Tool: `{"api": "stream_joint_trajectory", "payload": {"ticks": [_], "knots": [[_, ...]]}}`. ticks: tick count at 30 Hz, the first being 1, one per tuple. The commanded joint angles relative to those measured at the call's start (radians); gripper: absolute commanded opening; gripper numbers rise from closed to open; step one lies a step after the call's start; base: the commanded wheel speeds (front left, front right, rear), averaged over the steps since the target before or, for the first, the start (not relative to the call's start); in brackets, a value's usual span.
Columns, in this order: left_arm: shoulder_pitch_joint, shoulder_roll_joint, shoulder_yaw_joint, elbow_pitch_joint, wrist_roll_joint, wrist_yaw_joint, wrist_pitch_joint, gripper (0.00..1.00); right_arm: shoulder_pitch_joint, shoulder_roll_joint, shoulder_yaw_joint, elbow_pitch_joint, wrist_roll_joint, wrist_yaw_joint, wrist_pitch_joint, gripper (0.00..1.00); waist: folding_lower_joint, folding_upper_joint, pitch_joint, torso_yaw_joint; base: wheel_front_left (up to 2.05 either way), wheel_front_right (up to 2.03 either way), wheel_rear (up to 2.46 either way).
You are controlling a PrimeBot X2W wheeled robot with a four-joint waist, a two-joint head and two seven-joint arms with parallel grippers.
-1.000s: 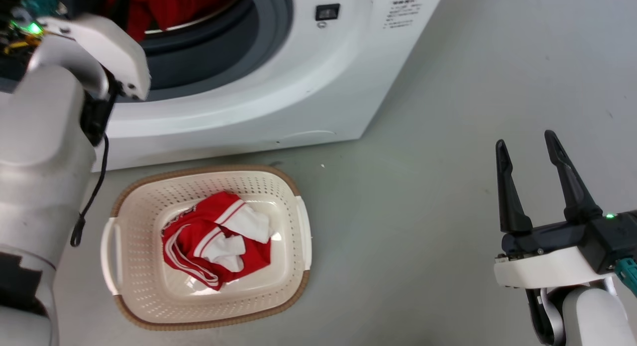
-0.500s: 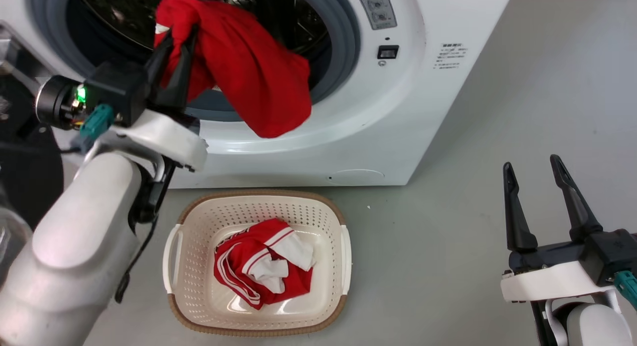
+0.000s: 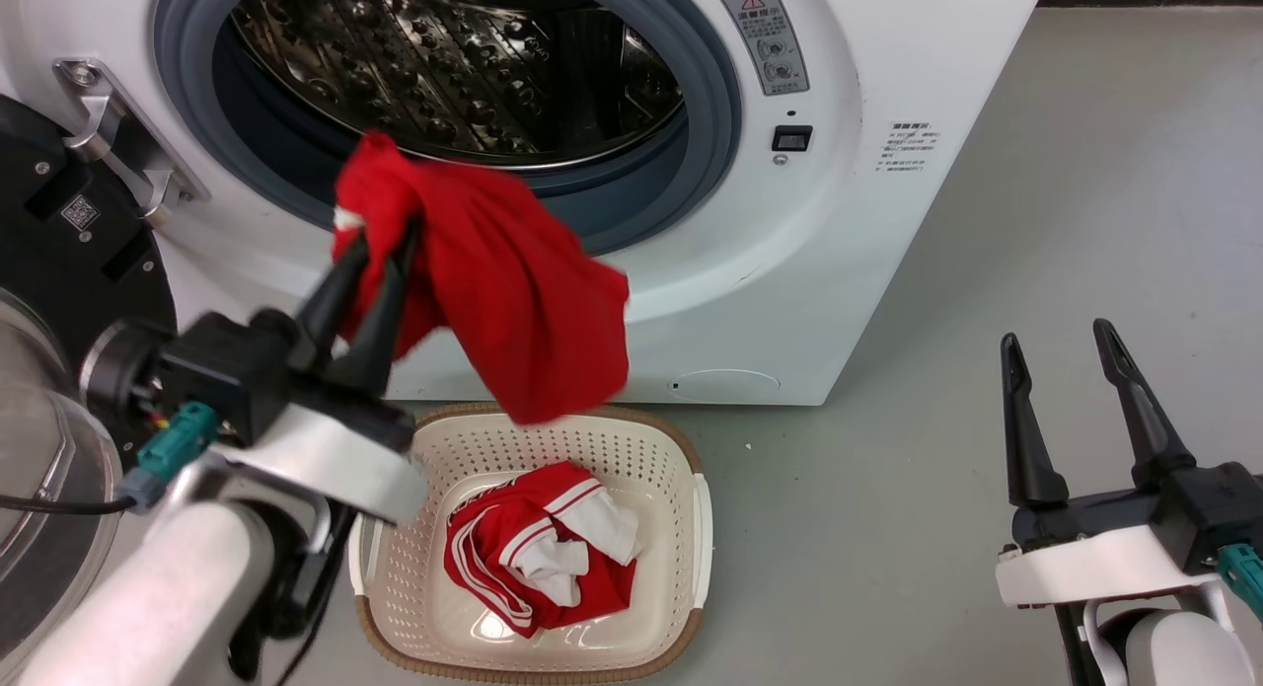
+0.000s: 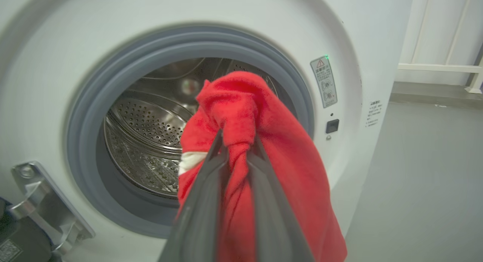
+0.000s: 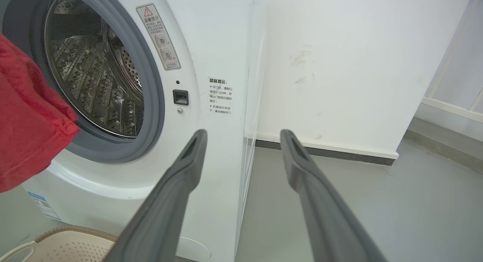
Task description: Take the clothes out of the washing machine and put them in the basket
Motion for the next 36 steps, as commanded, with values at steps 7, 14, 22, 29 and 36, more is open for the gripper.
{"api": "stream_joint_trajectory", "payload": {"ticks": [7, 14, 22, 29, 36], "knots": [[0.111, 0.023, -0.090, 0.087, -0.076, -0.055, 0.131, 0.00, 0.000, 0.001, 0.007, 0.001, 0.000, -0.001, -0.002, 1.00, 0.0002, -0.0001, 0.021, -0.011, 0.00, 0.00, 0.00], [0.081, -0.038, -0.157, 0.328, -0.114, -0.144, 0.166, 0.00, -0.037, 0.001, 0.021, -0.009, -0.001, -0.001, -0.002, 1.00, 0.0002, -0.0001, 0.090, -0.058, 0.00, 0.00, 0.00], [-0.023, -0.118, -0.187, 0.648, -0.107, -0.226, 0.146, 0.00, -0.087, 0.001, 0.035, -0.032, 0.012, -0.001, -0.002, 1.00, 0.0002, -0.0001, 0.221, -0.132, 0.00, 0.00, 0.00], [-0.105, -0.157, -0.183, 0.877, -0.104, -0.264, 0.103, 0.00, -0.113, 0.001, 0.041, -0.052, 0.022, -0.001, -0.002, 1.00, 0.0002, -0.0001, 0.322, -0.192, 0.00, 0.00, 0.00], [-0.200, -0.207, -0.177, 1.090, -0.098, -0.288, 0.037, 0.00, -0.134, 0.001, 0.038, -0.079, 0.038, -0.001, -0.002, 1.00, 0.0002, -0.0001, 0.420, -0.243, 0.00, 0.00, 0.00]]}}
